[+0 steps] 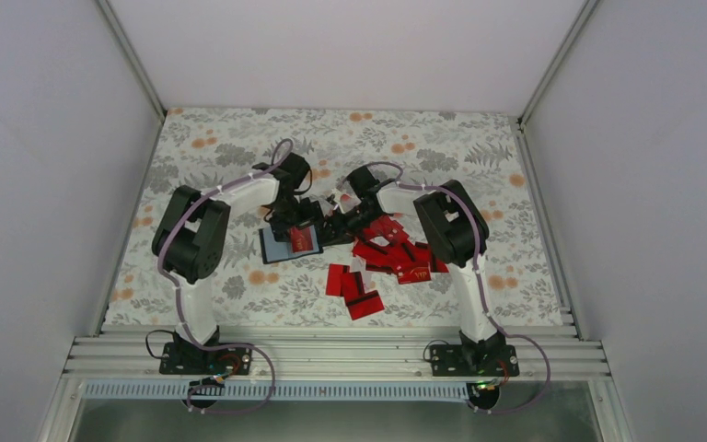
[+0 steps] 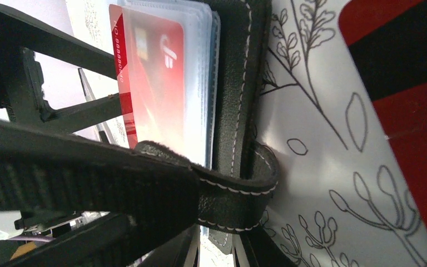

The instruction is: Put the credit cards into the card holder

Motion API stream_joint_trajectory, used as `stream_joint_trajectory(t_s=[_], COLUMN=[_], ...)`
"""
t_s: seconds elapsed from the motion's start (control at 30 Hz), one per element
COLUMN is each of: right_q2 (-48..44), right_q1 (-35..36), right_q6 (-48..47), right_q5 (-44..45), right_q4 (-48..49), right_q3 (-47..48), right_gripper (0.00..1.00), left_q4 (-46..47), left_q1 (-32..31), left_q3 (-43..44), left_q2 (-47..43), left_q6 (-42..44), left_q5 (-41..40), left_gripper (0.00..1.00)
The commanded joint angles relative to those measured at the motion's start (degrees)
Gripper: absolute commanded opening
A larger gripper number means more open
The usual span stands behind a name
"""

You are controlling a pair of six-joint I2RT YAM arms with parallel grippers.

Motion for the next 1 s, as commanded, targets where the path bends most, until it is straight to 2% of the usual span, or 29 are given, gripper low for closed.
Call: stream_joint_trajectory(t_s=[0.0, 0.2, 0.3, 0.47, 0.7, 0.97], right_q2=[0.27, 0.38, 0.51, -0.14, -0.74, -1.44], right_q1=[0.96, 0.99, 0.99, 0.87, 0.26, -0.36], right_q6=[0.27, 0.58, 0.46, -0.28, -0.79, -0.92], right_q5=[0.79, 0.56, 0.58, 1.5, 1.62, 2.49], right_q4=[2.04, 2.5, 2.21, 1.18, 0.05, -1.54], right_q3=[0.39, 0.51, 0.82, 0.77, 0.83, 2.44], right_gripper=[0.16, 0.16, 0.16, 0.16, 0.16, 0.16], left_q4=[4.57, 2.12, -1.07, -1.73, -4.73, -4.47], left_q1=[-3.38, -3.7, -4.07, -4.3, -4.65, -4.61], left_q3=[0.59, 4.05, 7.02, 7.54, 9.75, 5.43], left_q2=[6.54, 8.77, 10.17, 7.85, 4.04, 2.22], left_q6=[-1.38, -1.89, -1.44, -0.89, 5.53, 11.82], left_q5=[7.78, 7.25, 4.5, 1.95, 0.63, 3.06], left_gripper=[0.93, 0.98, 1.0, 1.0, 1.0, 1.0])
